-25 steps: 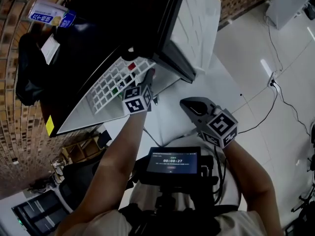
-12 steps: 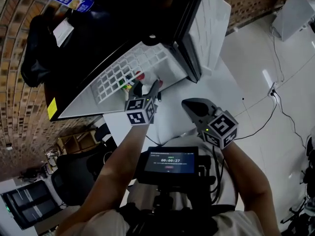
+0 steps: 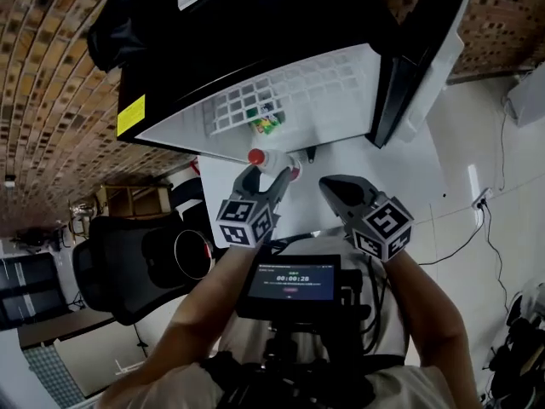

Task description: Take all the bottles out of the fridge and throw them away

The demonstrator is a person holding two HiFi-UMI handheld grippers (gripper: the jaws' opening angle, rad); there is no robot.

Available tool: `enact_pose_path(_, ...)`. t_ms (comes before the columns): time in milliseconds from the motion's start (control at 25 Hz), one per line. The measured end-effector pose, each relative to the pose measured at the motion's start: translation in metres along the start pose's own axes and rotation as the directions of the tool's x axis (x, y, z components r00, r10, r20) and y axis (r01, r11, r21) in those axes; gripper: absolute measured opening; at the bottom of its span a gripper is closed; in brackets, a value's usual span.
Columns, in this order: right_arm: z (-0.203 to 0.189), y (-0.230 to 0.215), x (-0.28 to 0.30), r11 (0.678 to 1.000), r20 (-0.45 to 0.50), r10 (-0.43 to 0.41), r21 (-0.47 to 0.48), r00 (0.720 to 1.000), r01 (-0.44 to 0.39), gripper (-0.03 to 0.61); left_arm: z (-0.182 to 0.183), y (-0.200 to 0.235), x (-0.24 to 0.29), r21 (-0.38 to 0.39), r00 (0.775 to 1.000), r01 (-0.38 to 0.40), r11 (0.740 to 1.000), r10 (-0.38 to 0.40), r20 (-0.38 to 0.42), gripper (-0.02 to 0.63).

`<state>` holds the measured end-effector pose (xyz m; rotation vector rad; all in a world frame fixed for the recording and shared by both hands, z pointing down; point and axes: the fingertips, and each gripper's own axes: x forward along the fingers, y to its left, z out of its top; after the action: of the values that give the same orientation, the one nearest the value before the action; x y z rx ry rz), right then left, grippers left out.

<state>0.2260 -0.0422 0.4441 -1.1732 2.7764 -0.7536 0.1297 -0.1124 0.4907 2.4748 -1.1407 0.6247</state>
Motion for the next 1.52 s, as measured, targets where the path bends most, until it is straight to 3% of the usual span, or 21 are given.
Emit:
enact_pose_path(280,-0.015,0.054,0.046,0.989,-0.085,0.145,-0.029,0.986,-0.147,0.005,-0.032,0.049,-0.075,-0.099,0.989,-0.146,0.984,0.148,0.018,0.285)
enact_pose_path(560,-0.039,0.104,0.085,0.958,-0.200,0.269,-0.043,0.942,-0.283,0.005,-0.074,0.095,-0.144,-0.194,0.954,-0.292,0.937,0.300,0.010,0.285)
enact_pose_path(760,-0.054,0.141,0.111,0.926,-0.283,0.340,-0.064,0.897,-0.371,0.005,-0.116,0.133,-0.200,-0.323,0.910,-0.395,0.860,0.416,-0.006,0.285)
enact_pose_path(1000,-0.069,0.182,0.149,0.897,-0.343,0.393,-0.062,0.853,-0.438,0.005,-0.159,0.174,-0.258,-0.421,0.860,-0.476,0.772,0.509,-0.037,0.285)
enact_pose_path(1280,-0.095,0.226,0.185,0.857,-0.421,0.447,-0.053,0.789,-0.513,0.005,-0.218,0.206,-0.305,-0.496,0.808,-0.548,0.674,0.580,-0.105,0.285)
enact_pose_path(1520,-0.119,0.255,0.207,0.846,-0.471,0.458,-0.029,0.754,-0.532,0.005,-0.283,0.240,-0.345,-0.534,0.758,-0.614,0.581,0.623,-0.194,0.285)
